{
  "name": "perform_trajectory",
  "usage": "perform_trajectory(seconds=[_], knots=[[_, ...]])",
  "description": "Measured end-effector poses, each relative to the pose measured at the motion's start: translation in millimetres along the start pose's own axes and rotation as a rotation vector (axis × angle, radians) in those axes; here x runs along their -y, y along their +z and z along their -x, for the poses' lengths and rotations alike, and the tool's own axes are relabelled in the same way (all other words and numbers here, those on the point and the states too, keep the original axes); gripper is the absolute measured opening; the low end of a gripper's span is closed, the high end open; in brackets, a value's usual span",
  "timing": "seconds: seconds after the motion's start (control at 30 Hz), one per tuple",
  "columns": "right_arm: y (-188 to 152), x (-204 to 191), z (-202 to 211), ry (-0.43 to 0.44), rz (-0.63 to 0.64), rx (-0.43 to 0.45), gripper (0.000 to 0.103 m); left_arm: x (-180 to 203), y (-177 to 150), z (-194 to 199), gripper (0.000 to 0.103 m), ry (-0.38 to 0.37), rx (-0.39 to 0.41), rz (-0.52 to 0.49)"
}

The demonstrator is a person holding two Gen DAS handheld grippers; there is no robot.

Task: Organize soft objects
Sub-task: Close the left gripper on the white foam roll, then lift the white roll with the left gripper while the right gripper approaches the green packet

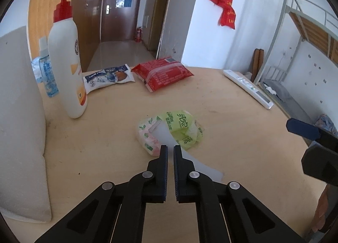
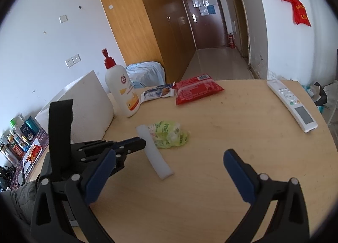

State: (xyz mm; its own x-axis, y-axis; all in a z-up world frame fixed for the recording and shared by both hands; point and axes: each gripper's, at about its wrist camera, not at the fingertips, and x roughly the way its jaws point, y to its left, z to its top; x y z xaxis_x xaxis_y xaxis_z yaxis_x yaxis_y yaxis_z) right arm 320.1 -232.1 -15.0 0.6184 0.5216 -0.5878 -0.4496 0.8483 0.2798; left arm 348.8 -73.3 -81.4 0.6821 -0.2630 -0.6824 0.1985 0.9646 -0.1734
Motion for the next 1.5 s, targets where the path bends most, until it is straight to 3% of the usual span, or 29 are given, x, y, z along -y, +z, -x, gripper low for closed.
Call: perform_trajectory(seconds=[0.13, 0.73, 1.5], knots=[[0.1, 0.6, 0.0, -0.003, 0.002, 0.001, 0.103, -1.8, -1.0, 4.3, 0.005, 0.011, -0.007, 0.001], [3.8, -13.7, -13.4, -0.003, 0.039, -0.018, 0.103, 1.4, -10.7, 67.2, 0.005, 0.076, 0.105, -0.067], [18.4, -49.3, -73.1, -0.078, 0.114, -0.084, 0.103, -25.2, -14.2, 110.8, 0.005, 0.105, 0.192, -0.058]])
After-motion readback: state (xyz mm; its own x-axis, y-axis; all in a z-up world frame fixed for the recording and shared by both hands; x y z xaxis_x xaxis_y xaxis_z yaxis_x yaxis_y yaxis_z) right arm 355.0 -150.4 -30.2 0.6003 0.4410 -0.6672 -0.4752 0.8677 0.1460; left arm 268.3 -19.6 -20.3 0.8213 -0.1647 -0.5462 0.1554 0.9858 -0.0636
